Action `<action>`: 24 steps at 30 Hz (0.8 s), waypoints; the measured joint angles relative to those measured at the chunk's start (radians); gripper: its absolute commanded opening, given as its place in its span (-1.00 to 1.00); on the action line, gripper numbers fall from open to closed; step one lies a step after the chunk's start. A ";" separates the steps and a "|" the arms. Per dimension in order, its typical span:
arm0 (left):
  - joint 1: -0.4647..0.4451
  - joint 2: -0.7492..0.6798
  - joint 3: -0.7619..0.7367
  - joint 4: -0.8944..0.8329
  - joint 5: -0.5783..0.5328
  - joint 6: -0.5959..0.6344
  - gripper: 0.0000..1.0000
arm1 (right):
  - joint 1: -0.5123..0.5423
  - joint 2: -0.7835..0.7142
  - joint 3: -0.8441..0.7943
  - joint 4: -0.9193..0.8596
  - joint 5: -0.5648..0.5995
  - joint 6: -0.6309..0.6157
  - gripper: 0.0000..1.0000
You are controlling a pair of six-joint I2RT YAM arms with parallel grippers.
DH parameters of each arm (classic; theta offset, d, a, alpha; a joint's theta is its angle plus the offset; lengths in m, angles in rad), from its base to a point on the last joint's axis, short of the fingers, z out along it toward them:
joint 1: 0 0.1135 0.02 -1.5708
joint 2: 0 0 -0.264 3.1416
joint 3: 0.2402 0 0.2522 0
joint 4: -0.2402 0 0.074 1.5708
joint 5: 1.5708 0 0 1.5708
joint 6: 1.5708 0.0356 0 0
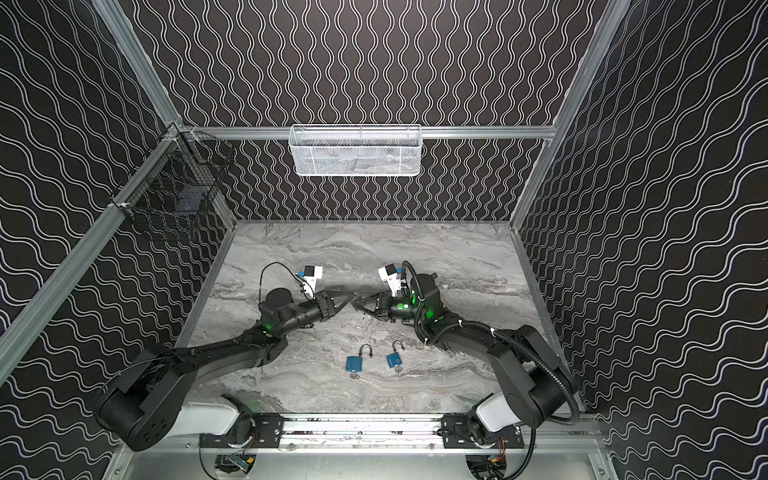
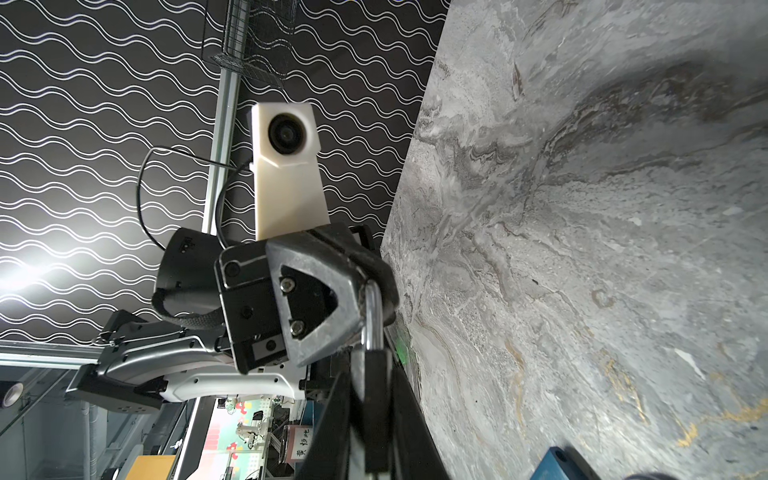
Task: Lock with the key
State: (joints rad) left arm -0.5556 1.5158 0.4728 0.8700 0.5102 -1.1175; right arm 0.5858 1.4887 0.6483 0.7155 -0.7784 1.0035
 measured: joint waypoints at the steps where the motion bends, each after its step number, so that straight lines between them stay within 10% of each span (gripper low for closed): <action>1: 0.000 0.000 0.005 -0.008 0.000 0.002 -1.00 | 0.000 -0.002 -0.001 0.000 0.003 0.000 -1.00; 24: 0.027 0.113 0.051 0.026 0.174 -0.037 -1.00 | -0.001 -0.043 -0.080 0.090 0.108 -0.001 -0.10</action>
State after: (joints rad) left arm -0.5289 1.6291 0.5236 0.8959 0.6846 -1.1545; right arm 0.5850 1.4460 0.5686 0.8059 -0.6701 1.0023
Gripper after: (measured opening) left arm 0.069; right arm 0.450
